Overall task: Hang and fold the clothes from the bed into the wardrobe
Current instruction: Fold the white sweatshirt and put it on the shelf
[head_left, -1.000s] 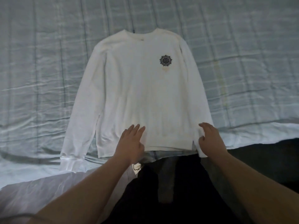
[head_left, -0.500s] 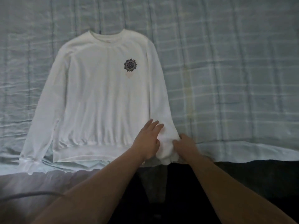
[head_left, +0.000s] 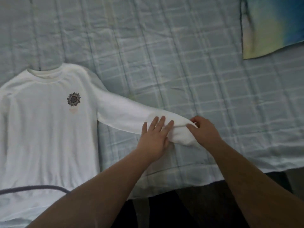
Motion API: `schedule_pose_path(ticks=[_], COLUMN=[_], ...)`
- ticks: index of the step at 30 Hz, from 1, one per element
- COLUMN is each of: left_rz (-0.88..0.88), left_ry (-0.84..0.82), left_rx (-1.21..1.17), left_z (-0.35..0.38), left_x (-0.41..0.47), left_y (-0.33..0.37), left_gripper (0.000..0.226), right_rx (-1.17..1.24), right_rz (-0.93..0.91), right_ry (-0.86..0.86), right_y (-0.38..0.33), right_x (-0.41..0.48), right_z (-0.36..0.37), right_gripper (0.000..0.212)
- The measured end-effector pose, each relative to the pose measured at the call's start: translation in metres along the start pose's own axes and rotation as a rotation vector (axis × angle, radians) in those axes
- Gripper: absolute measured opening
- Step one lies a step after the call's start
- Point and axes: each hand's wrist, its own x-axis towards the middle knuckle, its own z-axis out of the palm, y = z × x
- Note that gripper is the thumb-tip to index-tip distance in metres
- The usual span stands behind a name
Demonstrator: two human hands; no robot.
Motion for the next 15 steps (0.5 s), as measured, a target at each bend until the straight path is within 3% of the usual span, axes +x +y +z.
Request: schedule_pose_path(ticks=[6, 10, 15], left_rz=[0.009, -0.061, -0.135], left_ry=[0.075, 0.129, 0.024], left_rx=[-0.069, -0.172, -0.199], left_z=[-0.001, -0.007, -0.023], left_x=[0.057, 0.085, 0.114], left_y=[0.004, -0.019, -0.040], left_gripper=[0.056, 0.062, 0.034], right_rx=[-0.099, -0.052, -0.017], right_rz=[0.061, 0.138, 0.285], right_ry=[-0.021, 0.122, 0.108], right_y=[0.041, 0.055, 0.061], right_x=[0.041, 0.031, 0.015], right_z=[-0.005, 0.005, 0.014], right_gripper=[0.008, 0.015, 0.027])
